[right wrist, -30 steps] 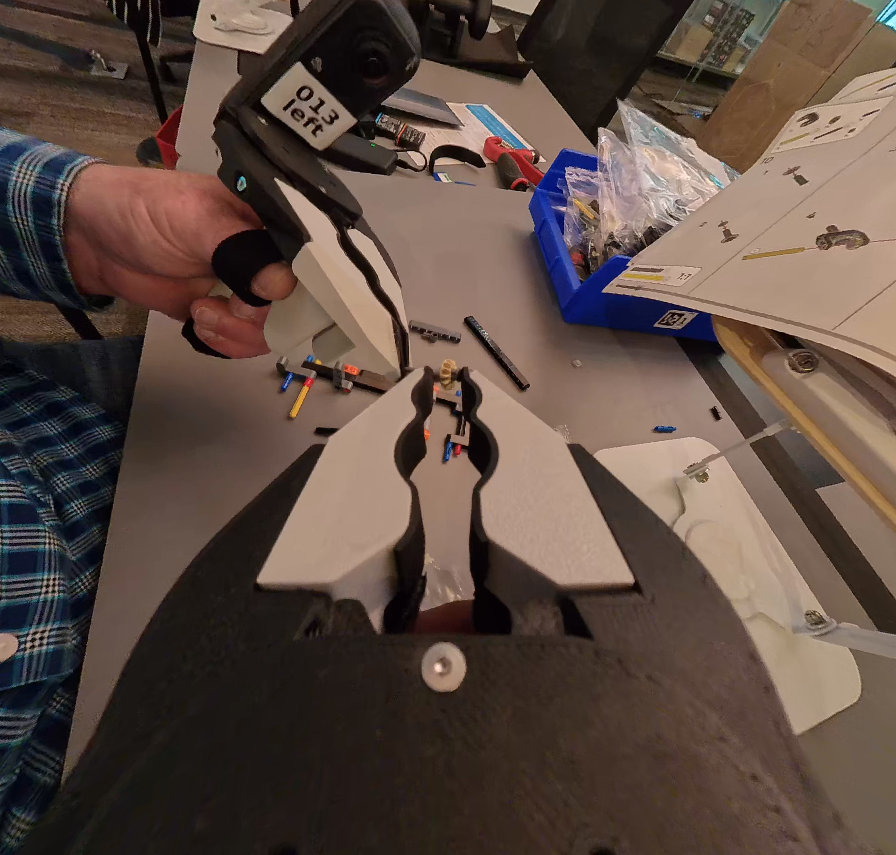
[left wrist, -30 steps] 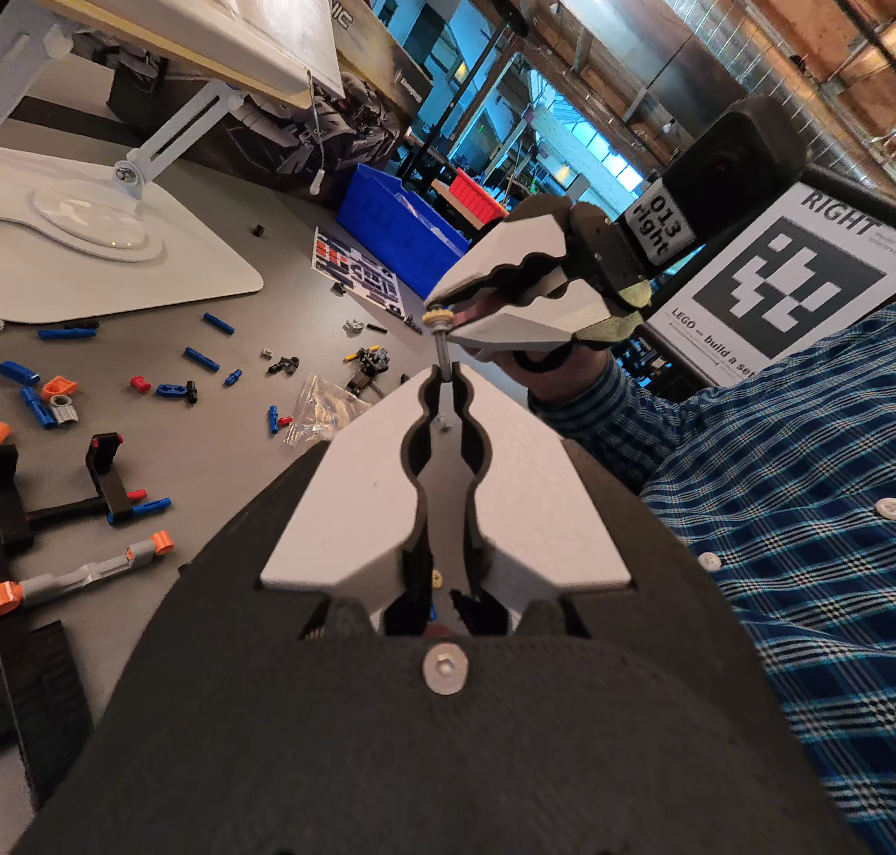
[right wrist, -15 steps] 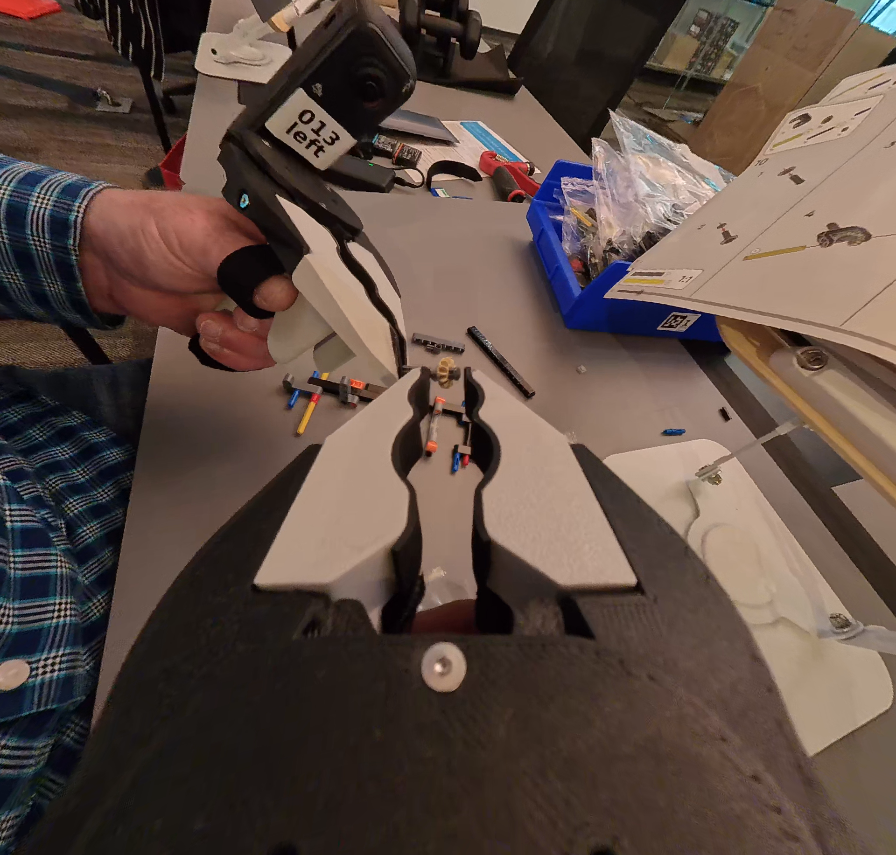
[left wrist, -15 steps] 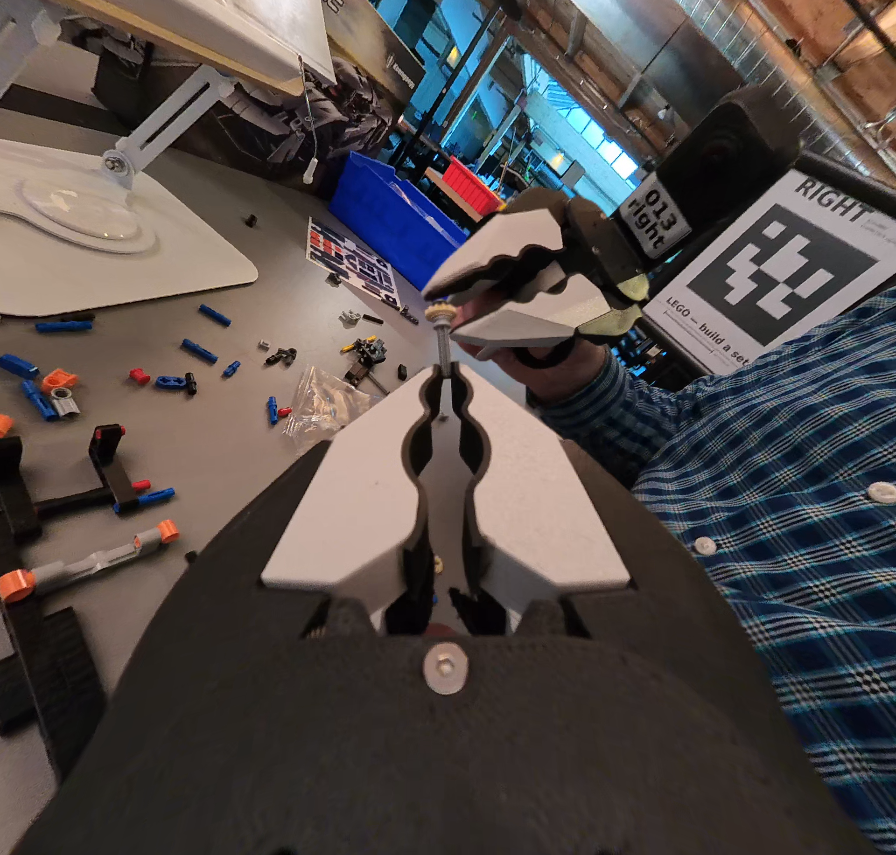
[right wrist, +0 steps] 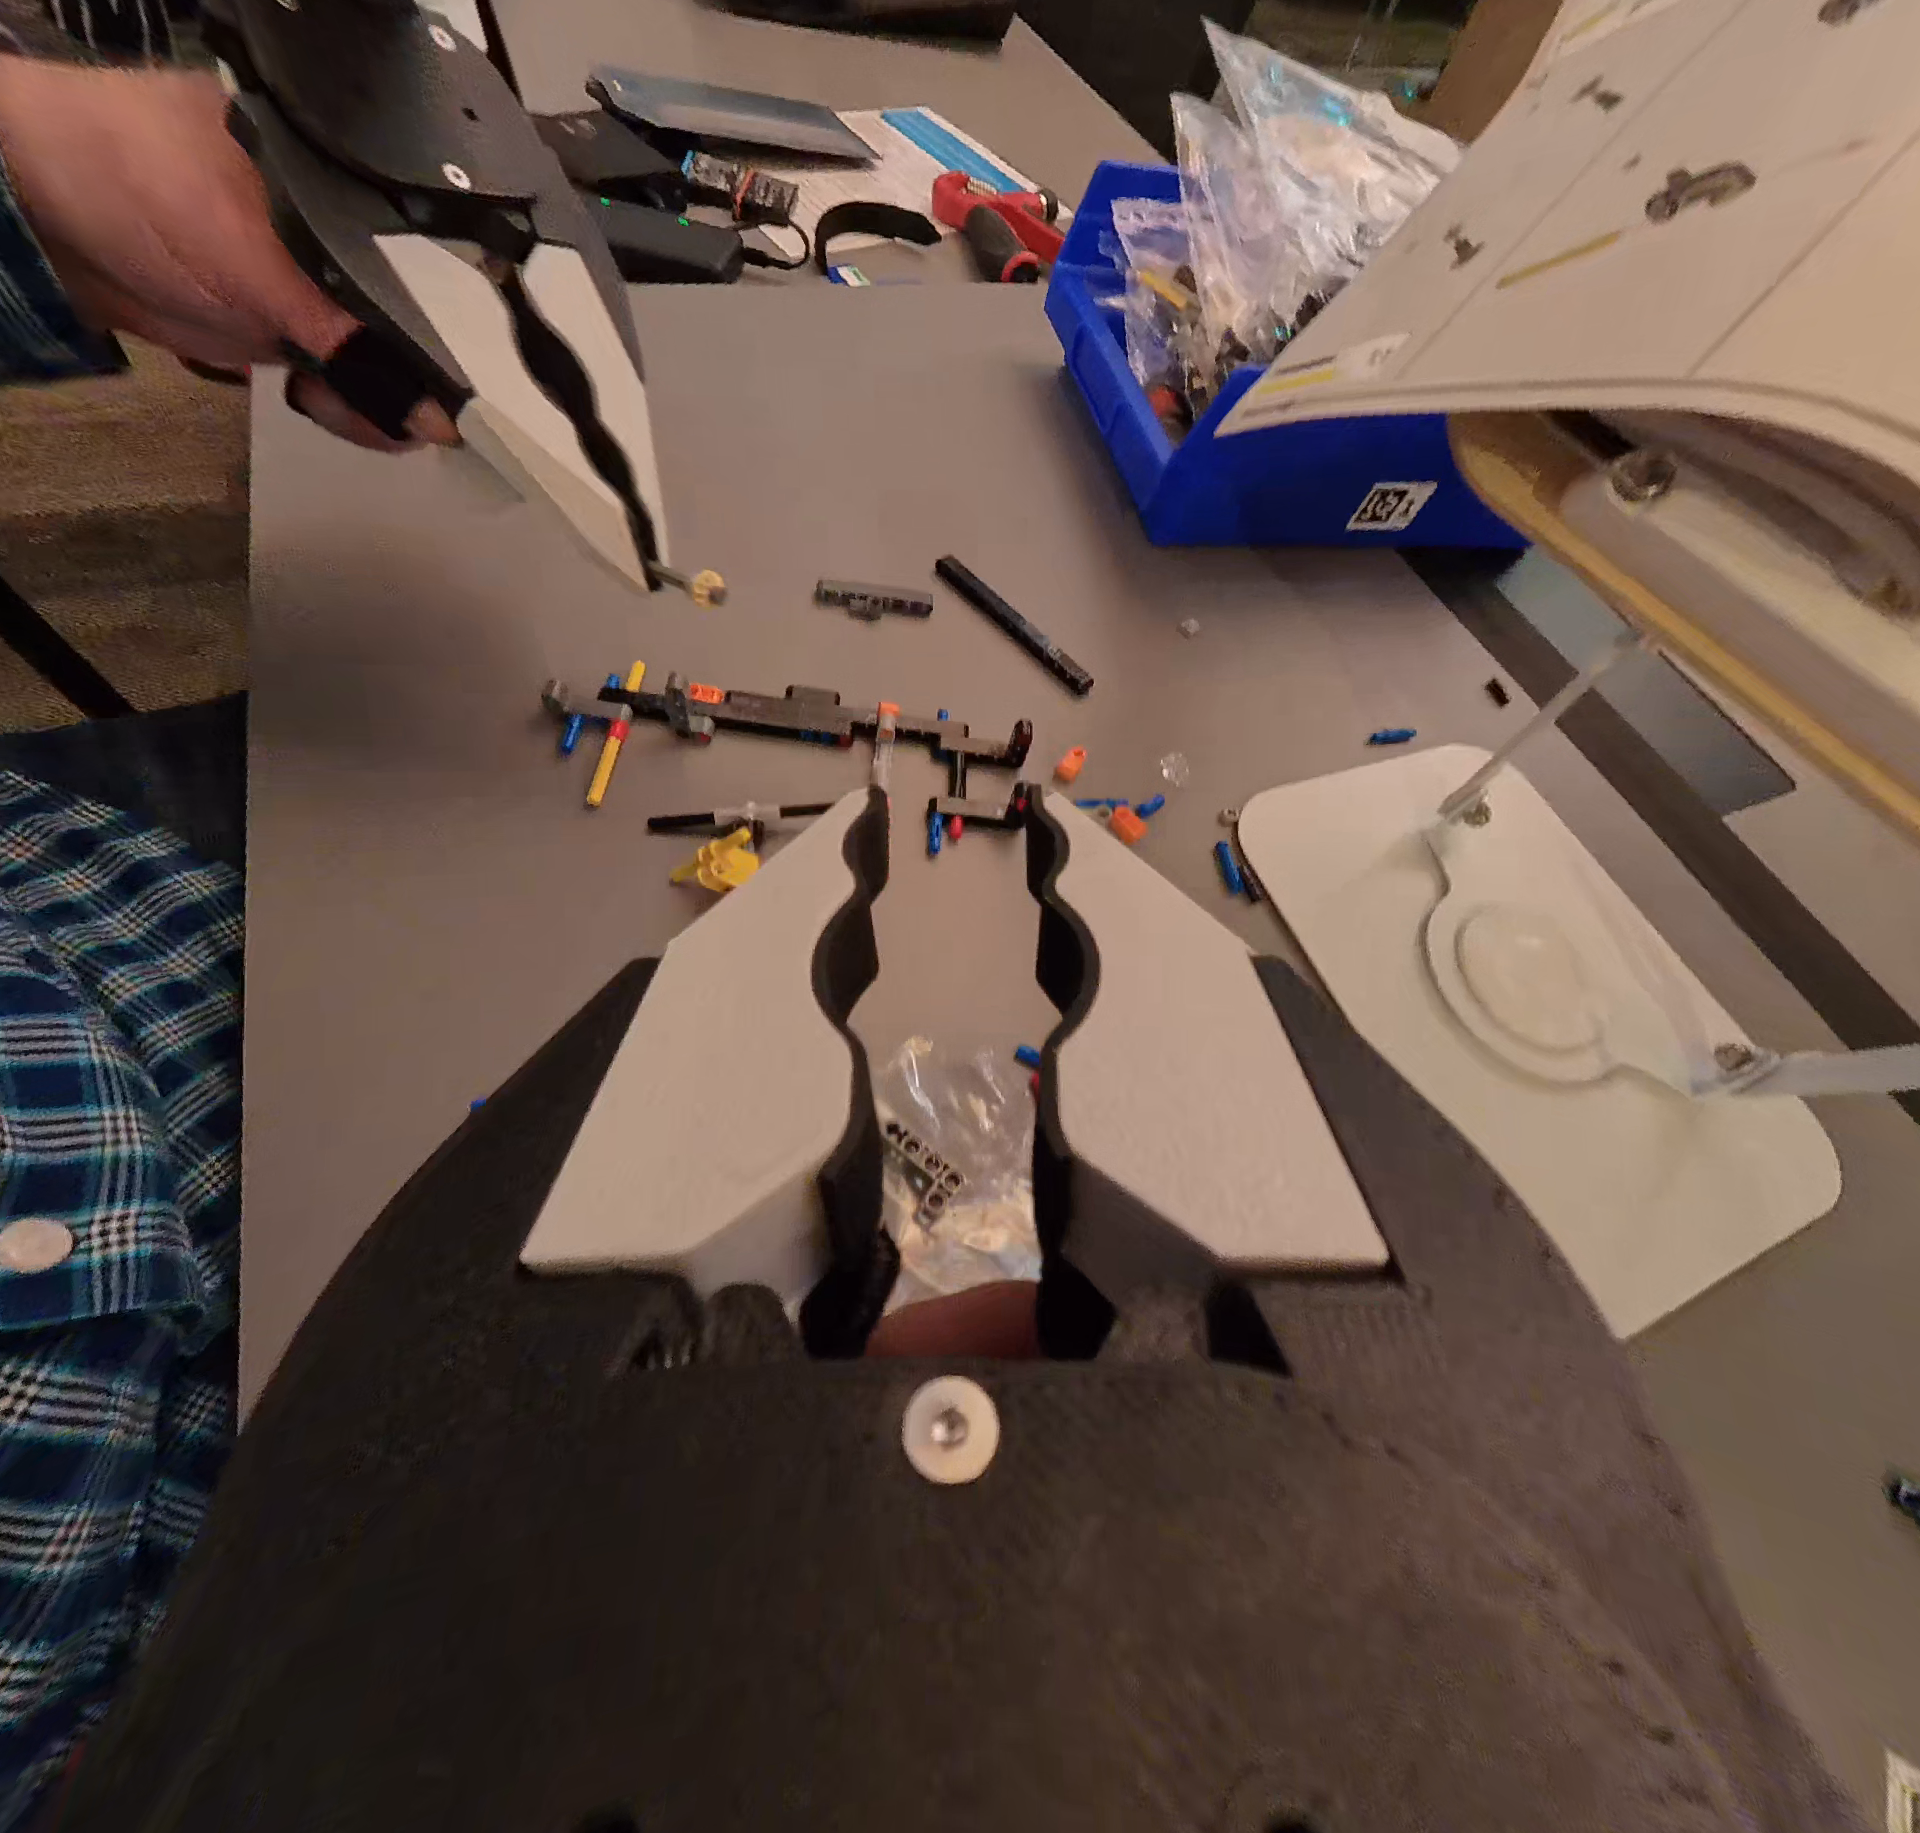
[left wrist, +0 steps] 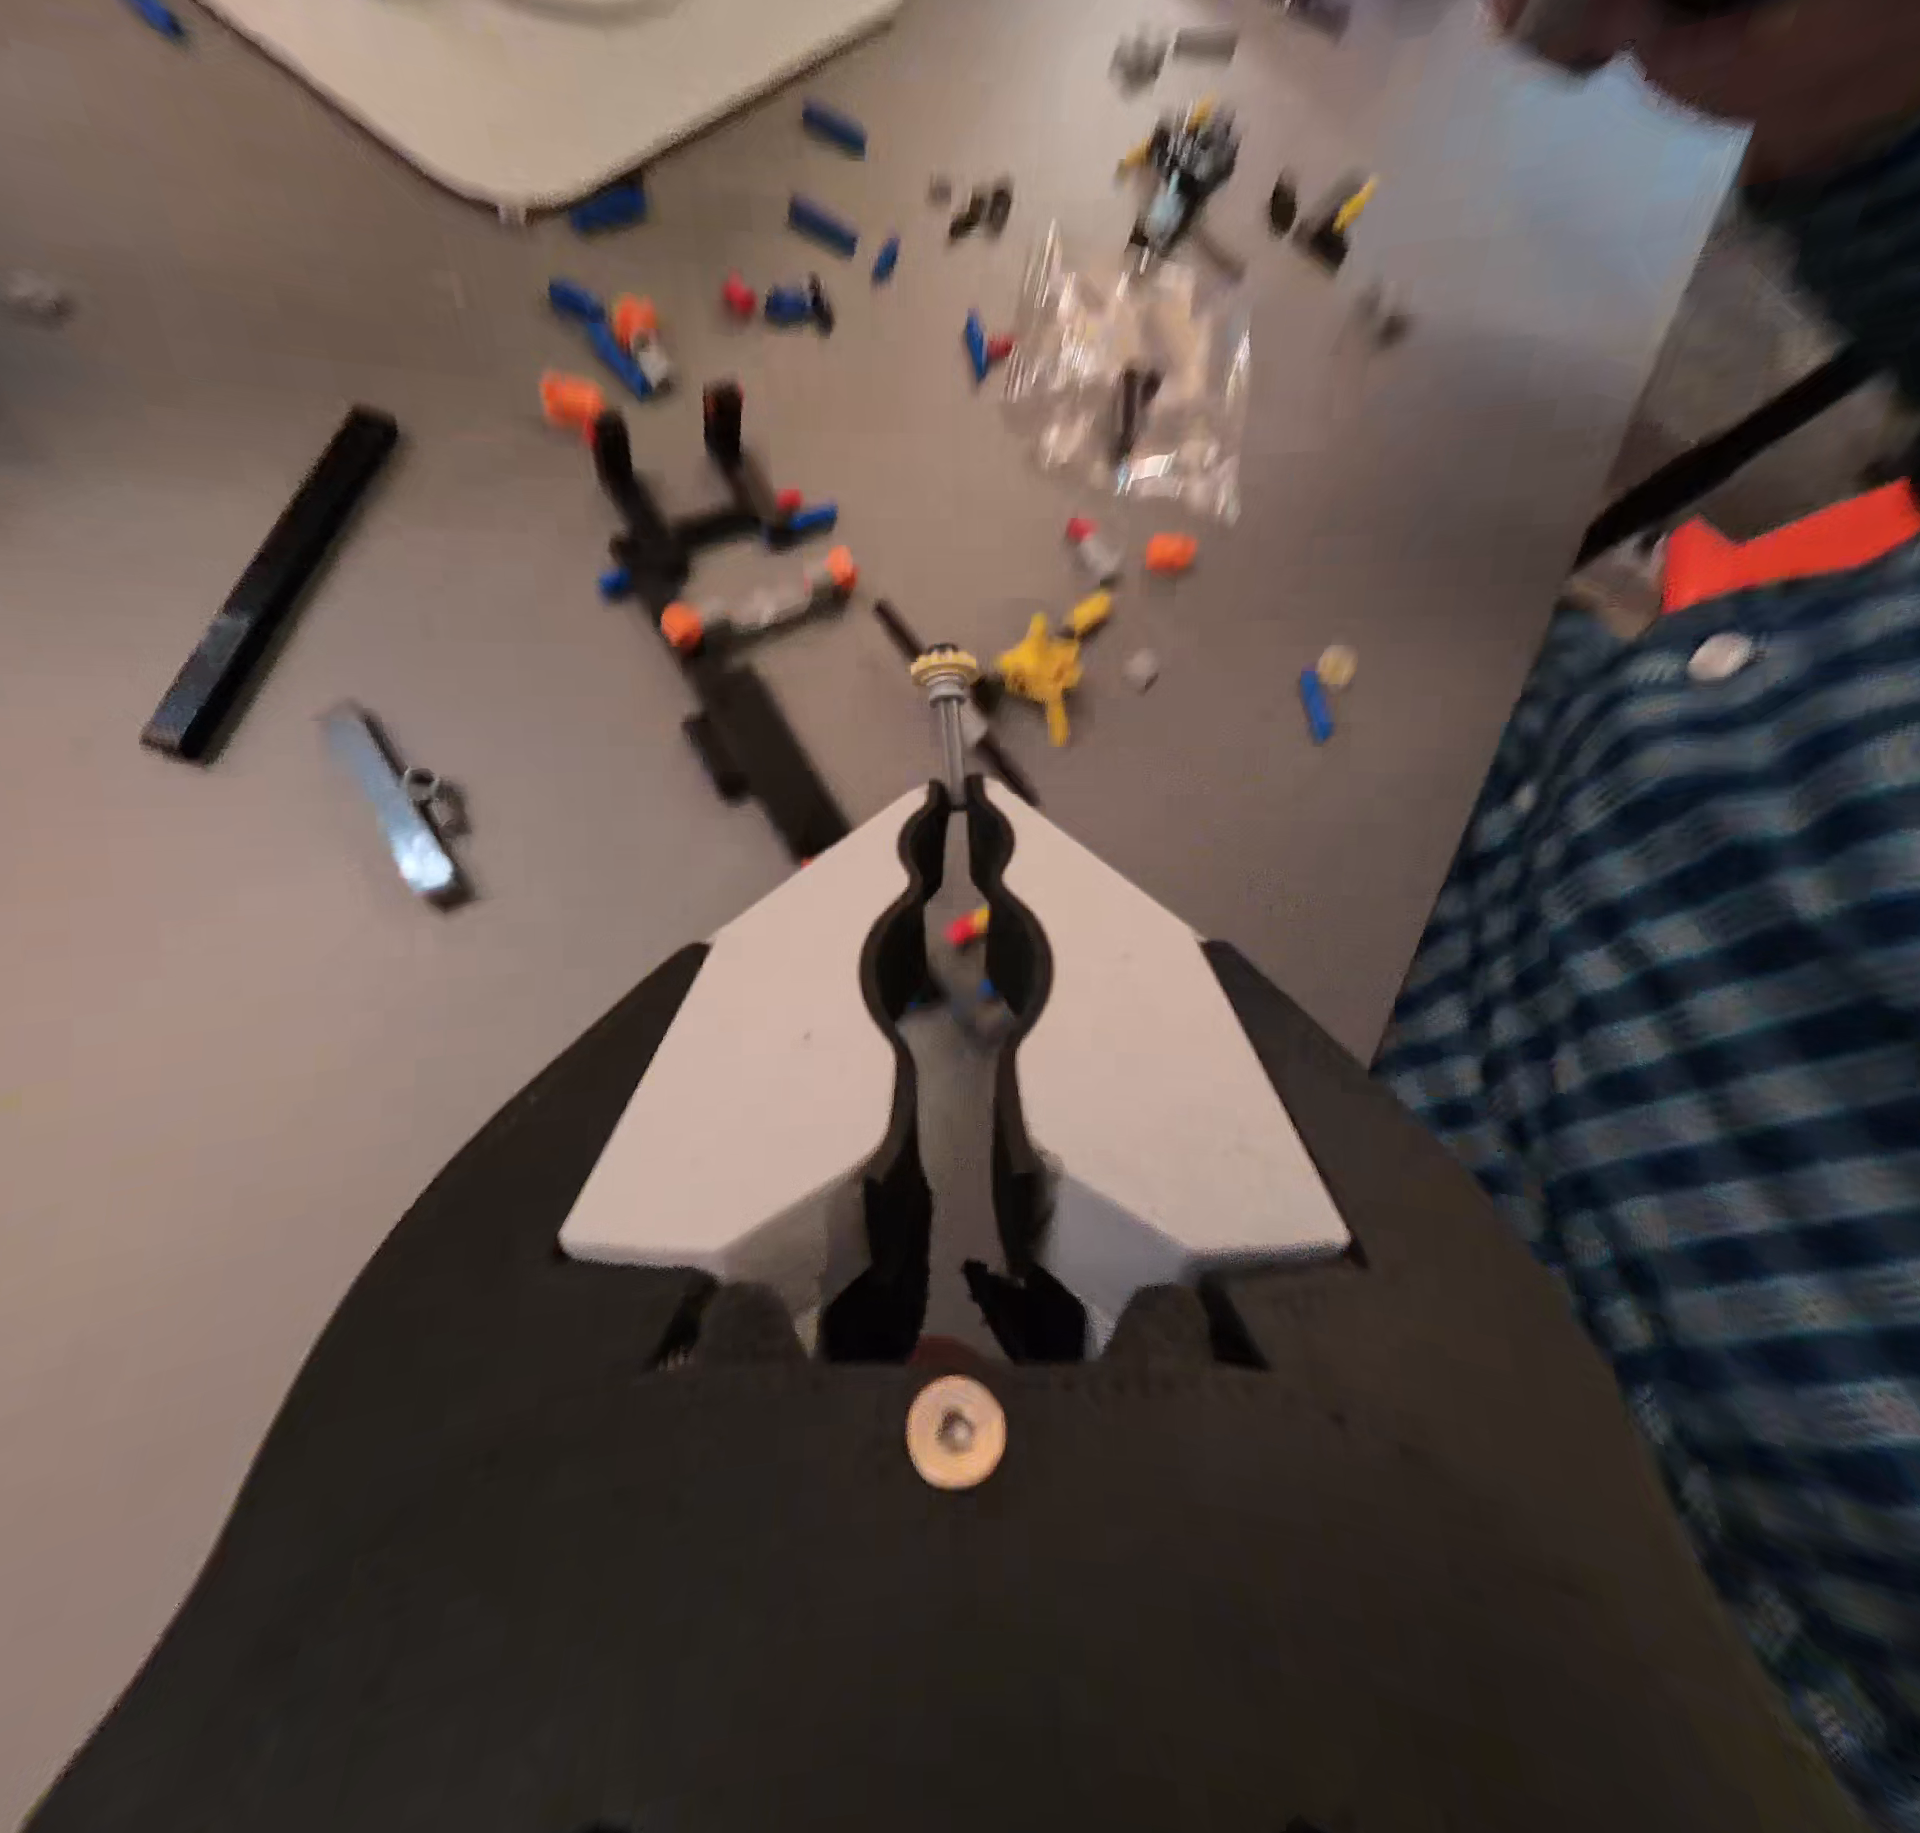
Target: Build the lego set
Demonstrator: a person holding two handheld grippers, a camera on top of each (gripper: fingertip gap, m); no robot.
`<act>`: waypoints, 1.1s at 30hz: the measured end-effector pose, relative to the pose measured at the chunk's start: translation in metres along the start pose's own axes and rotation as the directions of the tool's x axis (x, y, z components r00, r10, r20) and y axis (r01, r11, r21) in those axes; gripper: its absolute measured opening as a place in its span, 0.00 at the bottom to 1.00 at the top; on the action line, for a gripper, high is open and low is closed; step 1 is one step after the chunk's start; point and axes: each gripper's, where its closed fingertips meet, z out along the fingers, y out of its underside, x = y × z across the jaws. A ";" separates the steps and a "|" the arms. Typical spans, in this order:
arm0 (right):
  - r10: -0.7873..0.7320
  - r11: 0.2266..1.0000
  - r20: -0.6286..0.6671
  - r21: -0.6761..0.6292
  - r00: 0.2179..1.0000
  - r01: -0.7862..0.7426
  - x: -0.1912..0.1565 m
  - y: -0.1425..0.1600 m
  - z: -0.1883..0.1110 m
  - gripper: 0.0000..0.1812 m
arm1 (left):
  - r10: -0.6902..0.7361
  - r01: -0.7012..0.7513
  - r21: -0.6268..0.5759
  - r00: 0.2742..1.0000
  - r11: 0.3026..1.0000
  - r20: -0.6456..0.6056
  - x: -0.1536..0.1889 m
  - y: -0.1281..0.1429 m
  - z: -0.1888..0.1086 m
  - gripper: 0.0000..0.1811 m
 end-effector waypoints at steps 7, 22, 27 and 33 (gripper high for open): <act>0.007 0.999 -0.020 -0.042 1.000 -0.008 -0.001 0.015 -0.003 0.14 | 0.027 -0.020 -0.119 0.998 0.993 0.064 -0.028 0.054 -0.014 0.01; 0.085 0.968 -0.293 -0.202 0.952 -0.148 0.070 0.091 -0.099 0.16 | 0.059 -0.038 -0.151 0.989 0.988 0.136 -0.047 0.073 -0.002 0.11; 0.073 0.922 -0.319 -0.339 0.945 -0.185 0.087 0.142 -0.132 0.16 | 0.033 -0.014 -0.121 0.988 0.992 0.153 -0.048 0.067 -0.009 0.14; -0.060 0.888 -0.191 -0.459 0.980 -0.035 0.069 0.172 -0.094 0.13 | 0.033 -0.010 -0.126 0.983 0.992 0.181 -0.049 0.063 -0.008 0.15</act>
